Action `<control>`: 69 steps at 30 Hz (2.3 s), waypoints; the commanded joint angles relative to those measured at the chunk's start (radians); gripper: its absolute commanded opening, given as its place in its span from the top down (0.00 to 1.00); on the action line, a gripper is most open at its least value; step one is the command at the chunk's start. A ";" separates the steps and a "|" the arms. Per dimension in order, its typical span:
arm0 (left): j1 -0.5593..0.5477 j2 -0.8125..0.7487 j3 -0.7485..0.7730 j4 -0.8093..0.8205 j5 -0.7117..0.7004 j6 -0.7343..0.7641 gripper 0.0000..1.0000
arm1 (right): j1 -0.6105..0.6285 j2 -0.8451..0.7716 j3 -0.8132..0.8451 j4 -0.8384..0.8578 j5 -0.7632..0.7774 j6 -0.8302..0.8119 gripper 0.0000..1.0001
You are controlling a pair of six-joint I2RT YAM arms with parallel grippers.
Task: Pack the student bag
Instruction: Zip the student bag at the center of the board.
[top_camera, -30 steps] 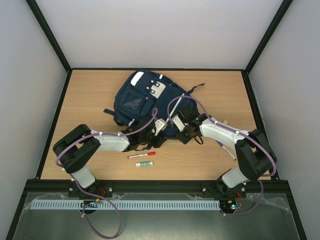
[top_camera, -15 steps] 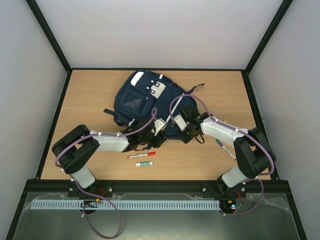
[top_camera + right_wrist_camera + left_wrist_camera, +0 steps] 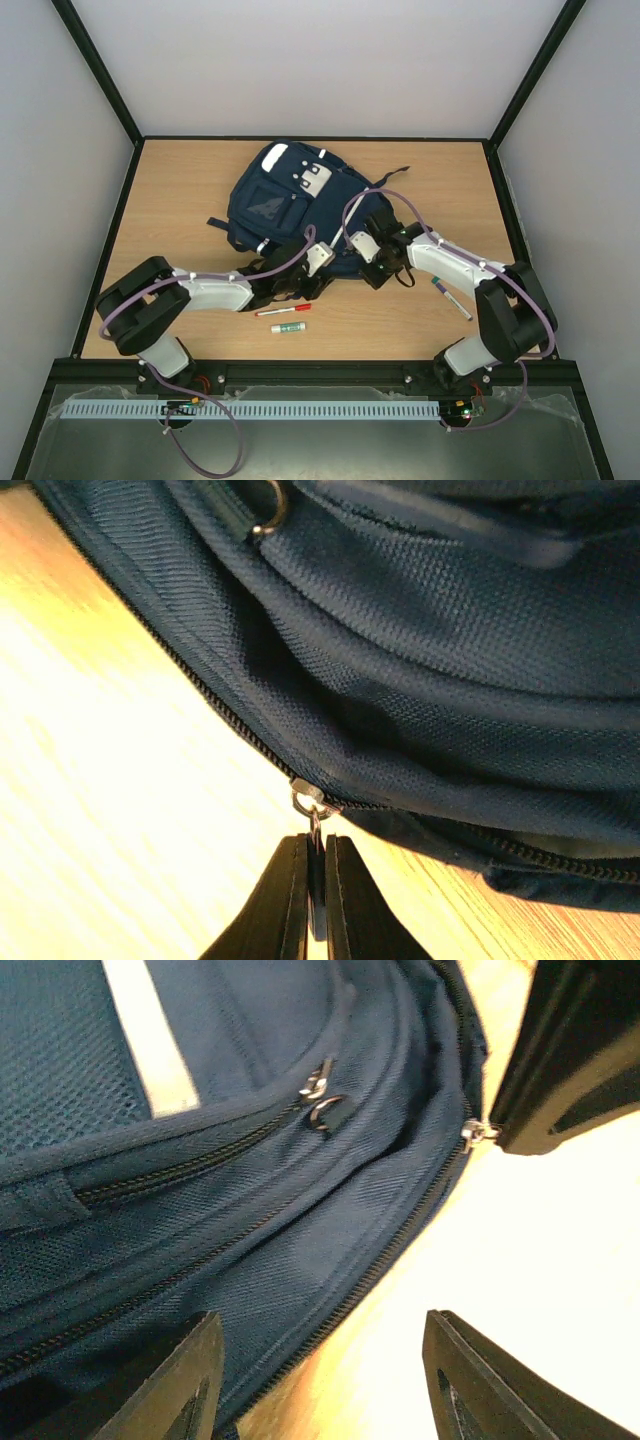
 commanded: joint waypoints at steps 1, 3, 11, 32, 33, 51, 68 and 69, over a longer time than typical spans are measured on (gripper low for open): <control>-0.018 -0.068 -0.062 0.150 -0.043 0.100 0.42 | -0.004 -0.043 0.023 -0.168 -0.048 -0.063 0.99; -0.019 -0.065 -0.066 0.178 -0.013 0.132 0.42 | -0.004 -0.048 0.029 -0.180 -0.041 -0.071 0.99; -0.032 0.011 -0.052 0.281 -0.026 0.209 0.42 | -0.003 -0.029 0.067 -0.219 -0.071 -0.096 0.99; -0.072 0.188 0.054 0.282 -0.106 0.319 0.62 | -0.006 0.025 0.118 -0.270 -0.096 -0.092 0.99; -0.072 0.187 0.053 0.281 -0.109 0.318 0.66 | -0.009 0.027 0.111 -0.266 -0.083 -0.090 0.99; -0.072 0.095 -0.031 0.260 -0.130 0.283 0.95 | -0.247 0.119 0.176 -0.294 0.016 -0.227 0.99; -0.087 -0.027 -0.128 0.231 -0.160 0.235 0.96 | -0.366 0.278 0.334 -0.191 0.134 -0.297 0.99; -0.089 -0.037 -0.134 0.229 -0.163 0.232 0.96 | -0.366 0.296 0.345 -0.180 0.141 -0.298 0.99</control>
